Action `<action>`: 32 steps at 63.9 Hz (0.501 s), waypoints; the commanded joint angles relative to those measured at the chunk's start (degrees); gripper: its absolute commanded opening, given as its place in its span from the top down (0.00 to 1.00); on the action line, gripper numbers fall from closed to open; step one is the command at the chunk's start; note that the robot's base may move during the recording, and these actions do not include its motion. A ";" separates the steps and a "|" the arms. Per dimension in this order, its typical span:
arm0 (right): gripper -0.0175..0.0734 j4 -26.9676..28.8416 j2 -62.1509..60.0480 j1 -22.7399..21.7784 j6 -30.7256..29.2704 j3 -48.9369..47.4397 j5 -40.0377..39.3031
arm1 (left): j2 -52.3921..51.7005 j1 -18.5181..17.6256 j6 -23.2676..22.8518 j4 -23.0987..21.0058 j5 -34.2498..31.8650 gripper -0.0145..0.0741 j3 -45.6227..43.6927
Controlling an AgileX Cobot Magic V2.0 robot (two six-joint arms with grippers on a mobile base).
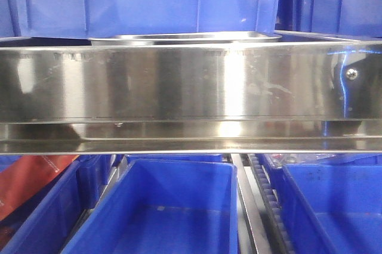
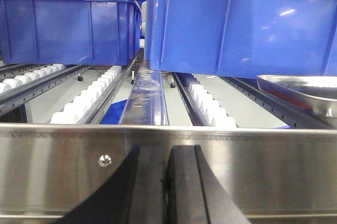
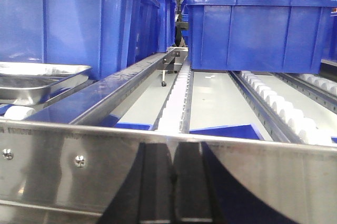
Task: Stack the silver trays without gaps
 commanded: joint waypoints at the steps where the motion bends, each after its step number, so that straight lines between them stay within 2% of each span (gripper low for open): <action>1: 0.90 0.06 -0.22 -0.29 -0.18 0.02 -1.41 | -0.23 -0.30 -0.31 0.48 -0.99 0.85 -0.12; 11: 0.90 0.06 -0.22 -0.29 -0.18 0.02 -1.41 | -0.23 -0.30 -0.31 0.47 -1.56 0.85 -0.12; 24: 0.90 0.06 -0.22 -0.29 -0.18 0.02 -1.41 | -0.23 -0.30 -0.31 0.47 -6.78 0.85 -0.12; 32: 0.90 -0.16 -0.22 -0.29 -0.18 0.02 -0.54 | -0.23 -0.30 -0.31 0.47 -7.11 0.85 -0.12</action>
